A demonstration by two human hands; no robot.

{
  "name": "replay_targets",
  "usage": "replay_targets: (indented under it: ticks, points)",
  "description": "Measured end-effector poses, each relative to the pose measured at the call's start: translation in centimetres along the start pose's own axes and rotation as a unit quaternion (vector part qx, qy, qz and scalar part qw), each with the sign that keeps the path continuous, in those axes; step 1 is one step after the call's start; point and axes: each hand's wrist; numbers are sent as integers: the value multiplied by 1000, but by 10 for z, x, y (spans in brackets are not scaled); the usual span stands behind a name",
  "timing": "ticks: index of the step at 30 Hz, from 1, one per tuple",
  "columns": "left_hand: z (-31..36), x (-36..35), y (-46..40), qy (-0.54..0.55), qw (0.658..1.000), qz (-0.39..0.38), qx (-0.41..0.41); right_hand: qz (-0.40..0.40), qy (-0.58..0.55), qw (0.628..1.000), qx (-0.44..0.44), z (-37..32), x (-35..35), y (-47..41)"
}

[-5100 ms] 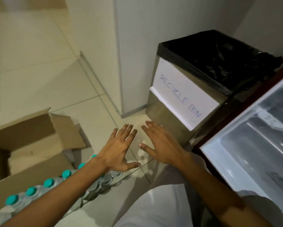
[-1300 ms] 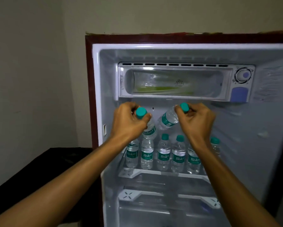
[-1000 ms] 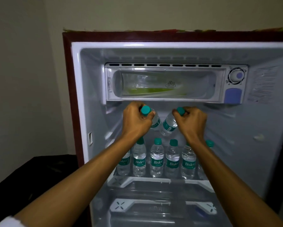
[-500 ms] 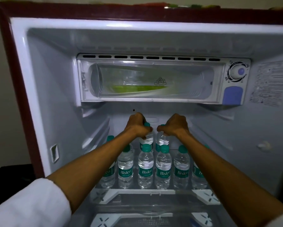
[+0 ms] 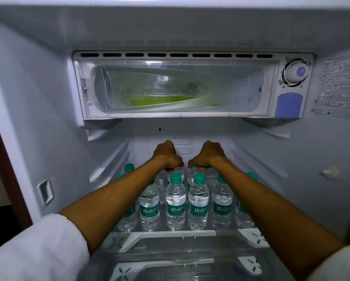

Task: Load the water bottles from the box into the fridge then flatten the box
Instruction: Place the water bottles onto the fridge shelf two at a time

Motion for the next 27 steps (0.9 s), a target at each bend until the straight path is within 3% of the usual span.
replay_targets:
  ticks: [15,27]
  points:
    - [-2,-7,1,-20,999,-13,37,-67,30,997,-6,-4,9,17]
    - [6,-6,13,-36,997,-26,58,-40,53,998,-9,-5,19,27]
Point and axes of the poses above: each hand's wrist, its own y-axis away from the middle knuckle, its own x-axis out of the back of the hand, z = x × y, and after that the axes turned 13 degrees about -z, right-handed
